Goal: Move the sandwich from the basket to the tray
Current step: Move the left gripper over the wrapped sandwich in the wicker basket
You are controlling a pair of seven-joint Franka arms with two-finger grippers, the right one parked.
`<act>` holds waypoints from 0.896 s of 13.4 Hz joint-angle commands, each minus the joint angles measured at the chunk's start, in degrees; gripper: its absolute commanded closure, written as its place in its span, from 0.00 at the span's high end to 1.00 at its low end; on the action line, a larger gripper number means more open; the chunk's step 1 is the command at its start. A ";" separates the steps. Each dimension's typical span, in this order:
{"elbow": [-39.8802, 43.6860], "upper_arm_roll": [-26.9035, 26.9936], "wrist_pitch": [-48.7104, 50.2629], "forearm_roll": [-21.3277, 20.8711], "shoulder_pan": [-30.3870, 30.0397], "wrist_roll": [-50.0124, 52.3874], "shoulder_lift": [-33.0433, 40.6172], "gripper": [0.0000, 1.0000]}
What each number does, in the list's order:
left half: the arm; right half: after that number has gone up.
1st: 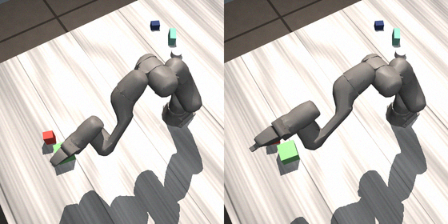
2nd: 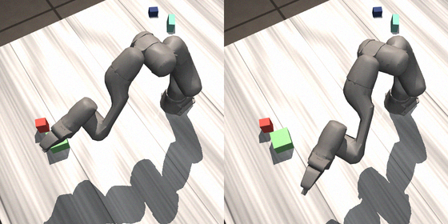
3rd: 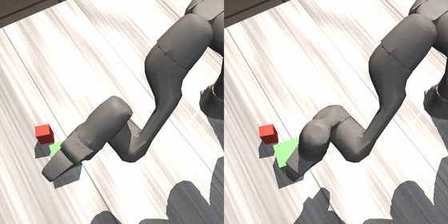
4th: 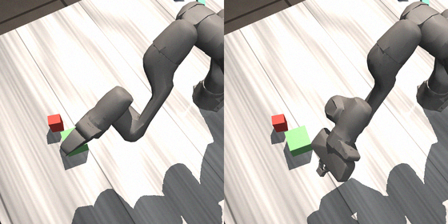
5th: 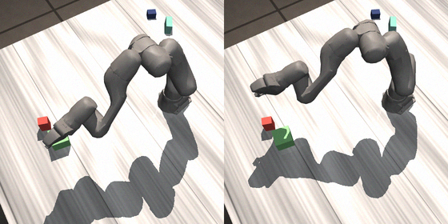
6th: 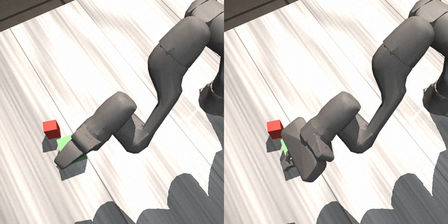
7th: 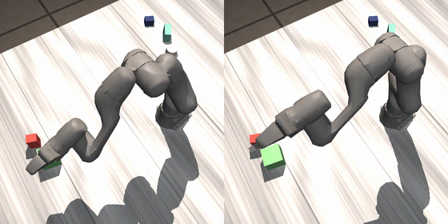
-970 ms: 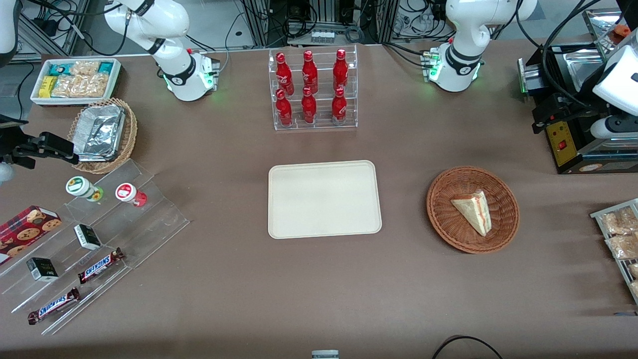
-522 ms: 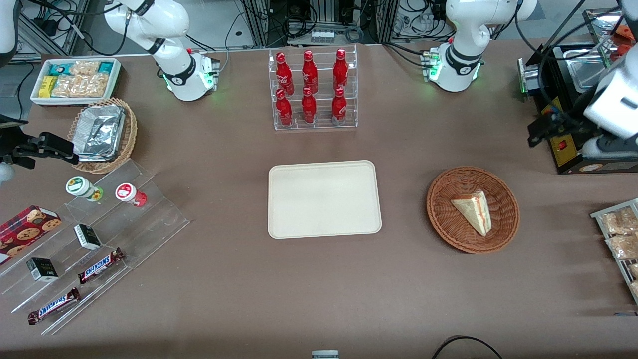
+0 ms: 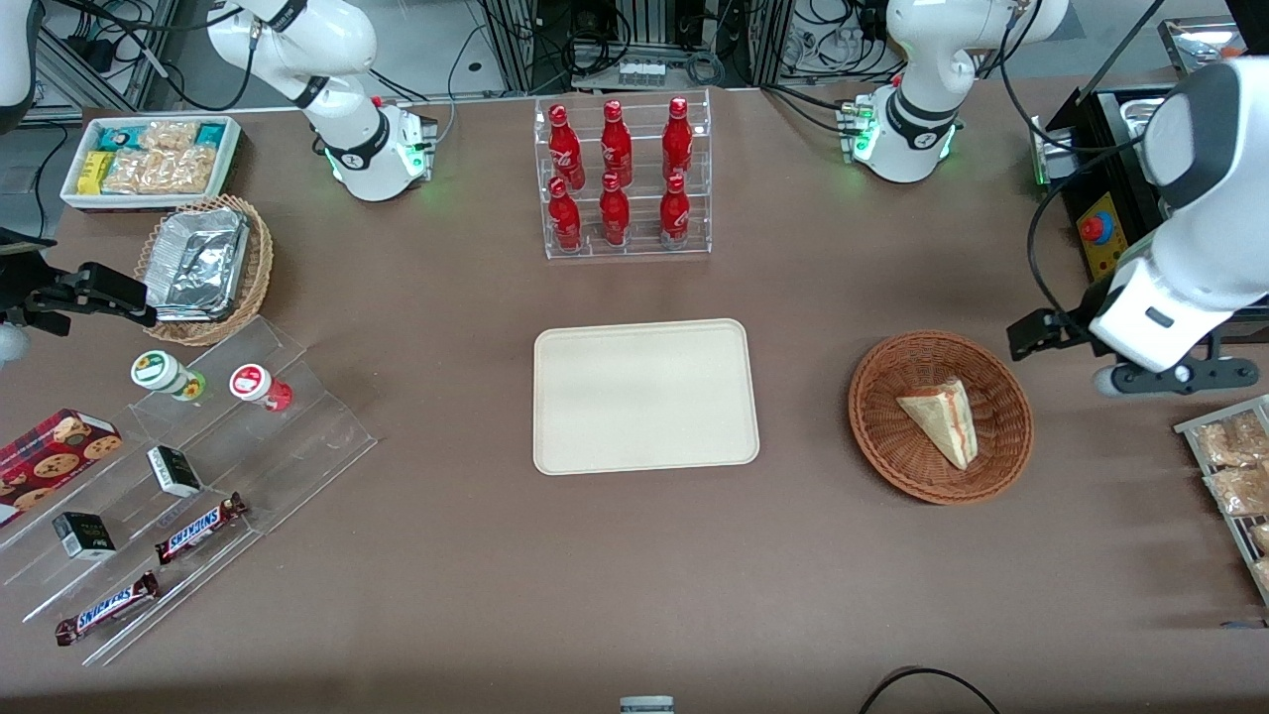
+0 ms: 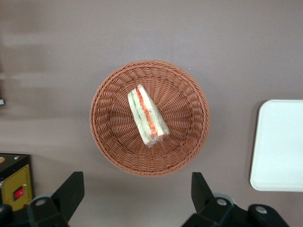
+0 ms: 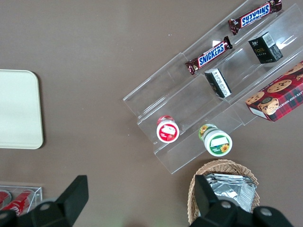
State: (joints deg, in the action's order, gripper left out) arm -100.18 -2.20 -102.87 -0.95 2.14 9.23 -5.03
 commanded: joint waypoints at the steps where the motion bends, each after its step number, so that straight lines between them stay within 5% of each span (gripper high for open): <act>1: -9.65 -0.08 -8.97 -0.72 0.31 6.47 2.48 1.00; 7: -25.57 -0.17 -31.12 -0.72 0.40 20.10 2.31 1.00; 12: -27.09 -0.35 -38.18 -0.63 0.58 23.90 -2.34 1.00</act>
State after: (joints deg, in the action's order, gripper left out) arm -127.13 -2.37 -138.11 -0.95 2.49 30.69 -5.69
